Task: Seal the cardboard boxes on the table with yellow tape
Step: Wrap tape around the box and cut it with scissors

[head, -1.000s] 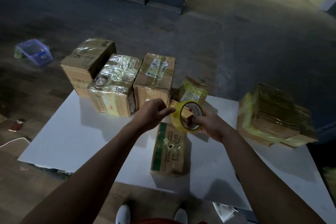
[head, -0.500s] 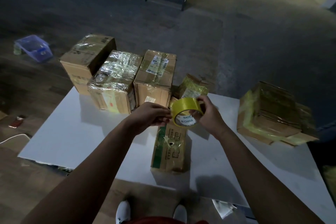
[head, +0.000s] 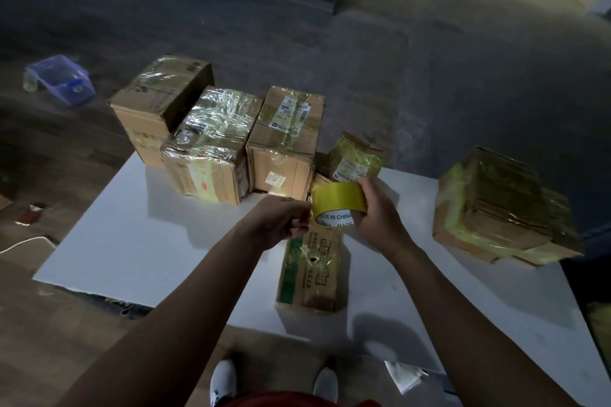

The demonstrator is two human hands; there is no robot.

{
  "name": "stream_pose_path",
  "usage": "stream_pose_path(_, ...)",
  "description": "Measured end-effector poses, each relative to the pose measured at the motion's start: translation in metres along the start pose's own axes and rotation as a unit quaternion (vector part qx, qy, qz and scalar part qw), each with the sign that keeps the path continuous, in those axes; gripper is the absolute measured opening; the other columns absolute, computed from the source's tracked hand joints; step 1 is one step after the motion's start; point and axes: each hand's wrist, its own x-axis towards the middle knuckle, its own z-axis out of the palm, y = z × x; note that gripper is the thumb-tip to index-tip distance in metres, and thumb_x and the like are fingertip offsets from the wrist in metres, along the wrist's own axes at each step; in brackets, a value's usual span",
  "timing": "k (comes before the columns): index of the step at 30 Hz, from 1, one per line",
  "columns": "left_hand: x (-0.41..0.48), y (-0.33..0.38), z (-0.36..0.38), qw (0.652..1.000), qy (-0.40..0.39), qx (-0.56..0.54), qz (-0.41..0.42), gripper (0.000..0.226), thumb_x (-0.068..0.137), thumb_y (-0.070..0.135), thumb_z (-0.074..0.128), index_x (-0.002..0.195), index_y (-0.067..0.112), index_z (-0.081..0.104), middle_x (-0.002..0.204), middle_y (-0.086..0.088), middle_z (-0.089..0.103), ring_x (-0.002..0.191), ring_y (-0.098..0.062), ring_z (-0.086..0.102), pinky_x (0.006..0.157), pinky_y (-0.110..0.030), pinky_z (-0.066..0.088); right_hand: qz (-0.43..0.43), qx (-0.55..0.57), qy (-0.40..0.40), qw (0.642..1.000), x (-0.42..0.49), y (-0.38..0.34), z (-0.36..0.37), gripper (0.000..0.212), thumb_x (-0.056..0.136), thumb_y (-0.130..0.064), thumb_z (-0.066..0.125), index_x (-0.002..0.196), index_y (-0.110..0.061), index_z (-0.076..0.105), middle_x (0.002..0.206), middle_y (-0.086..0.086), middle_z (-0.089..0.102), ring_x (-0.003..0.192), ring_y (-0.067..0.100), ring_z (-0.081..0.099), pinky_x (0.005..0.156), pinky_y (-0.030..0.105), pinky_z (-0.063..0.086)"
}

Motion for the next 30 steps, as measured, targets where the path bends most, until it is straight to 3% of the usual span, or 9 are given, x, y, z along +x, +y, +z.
stream_pose_path(6,0.003,-0.002,0.007,1.000,0.013,-0.010,0.006,0.023,0.096,0.013,0.052,0.073,0.009,0.051,0.058,-0.002,0.044,0.054,-0.013,0.045,0.051,-0.021,0.047,0.019,0.010,0.002,1.000,-0.004,0.001,0.004,0.035,0.088,0.001,0.052,0.122,-0.006,0.048,0.099,0.009,0.053,0.088,0.023,0.051,0.066,0.027,0.036)
stream_pose_path(9,0.002,-0.002,0.007,1.000,-0.004,-0.015,0.004,0.025,0.096,0.026,0.057,0.087,0.002,0.057,0.058,0.000,0.053,0.054,-0.011,0.054,0.053,-0.023,0.049,0.028,0.019,0.010,0.999,-0.005,0.000,0.005,0.029,0.089,0.000,0.052,0.116,-0.007,0.047,0.089,0.003,0.049,0.080,0.021,0.052,0.058,0.026,0.036)
stream_pose_path(11,0.002,-0.002,0.006,1.000,-0.005,-0.012,0.000,0.023,0.096,0.020,0.057,0.095,-0.003,0.057,0.062,-0.004,0.055,0.050,-0.009,0.057,0.050,-0.021,0.049,0.031,0.020,0.011,0.999,-0.005,0.000,0.005,0.026,0.089,0.000,0.052,0.115,-0.006,0.046,0.087,0.002,0.047,0.078,0.021,0.051,0.059,0.027,0.036)
stream_pose_path(14,0.001,-0.002,0.006,1.000,0.000,-0.016,-0.013,0.019,0.097,0.016,0.054,0.088,-0.001,0.059,0.068,-0.007,0.055,0.054,-0.011,0.056,0.048,-0.020,0.049,0.023,0.016,0.005,1.000,-0.006,0.000,0.007,0.025,0.090,0.000,0.051,0.113,-0.005,0.046,0.081,-0.003,0.044,0.075,0.020,0.051,0.057,0.026,0.036)
stream_pose_path(19,0.005,-0.008,0.009,0.995,0.074,0.064,-0.010,0.022,0.093,0.009,0.058,0.073,0.001,0.057,0.060,-0.009,0.053,0.048,-0.015,0.053,0.048,-0.022,0.046,0.004,-0.034,-0.022,0.999,-0.010,-0.001,0.009,0.029,0.091,-0.007,0.052,0.120,-0.007,0.046,0.093,0.010,0.054,0.082,0.027,0.056,0.064,0.038,0.048)
stream_pose_path(23,0.011,-0.014,-0.003,0.987,0.106,0.124,-0.003,0.022,0.094,0.010,0.057,0.076,-0.002,0.061,0.045,-0.002,0.058,0.053,-0.016,0.054,0.074,-0.034,0.051,0.009,-0.094,-0.052,0.994,-0.019,0.004,0.008,0.018,0.089,-0.007,0.053,0.106,-0.011,0.047,0.089,0.002,0.047,0.081,0.022,0.049,0.062,0.029,0.034)
stream_pose_path(25,0.013,-0.015,-0.005,0.982,0.113,0.148,0.019,0.023,0.094,0.011,0.057,0.074,0.001,0.061,0.056,-0.005,0.059,0.056,-0.015,0.056,0.077,-0.035,0.054,0.008,-0.104,-0.047,0.993,-0.020,0.007,0.008,0.017,0.088,-0.008,0.055,0.102,-0.013,0.047,0.087,-0.001,0.047,0.082,0.023,0.052,0.061,0.027,0.032)
stream_pose_path(28,0.016,-0.016,-0.006,0.989,0.114,0.093,0.034,0.020,0.093,0.012,0.059,0.075,0.003,0.057,0.068,-0.008,0.055,0.059,-0.015,0.057,0.076,-0.036,0.054,0.022,-0.100,-0.044,0.994,-0.017,0.007,0.008,0.027,0.084,-0.008,0.057,0.110,-0.012,0.050,0.095,0.005,0.054,0.088,0.023,0.052,0.067,0.029,0.036)
stream_pose_path(30,0.016,-0.020,-0.010,0.995,0.085,0.053,0.025,0.026,0.092,0.021,0.063,0.074,0.004,0.055,0.060,-0.004,0.055,0.052,-0.012,0.055,0.074,-0.036,0.052,0.038,-0.061,-0.059,0.996,-0.017,0.007,0.010,0.035,0.083,-0.004,0.058,0.115,-0.013,0.050,0.099,0.006,0.055,0.088,0.022,0.052,0.067,0.029,0.040)
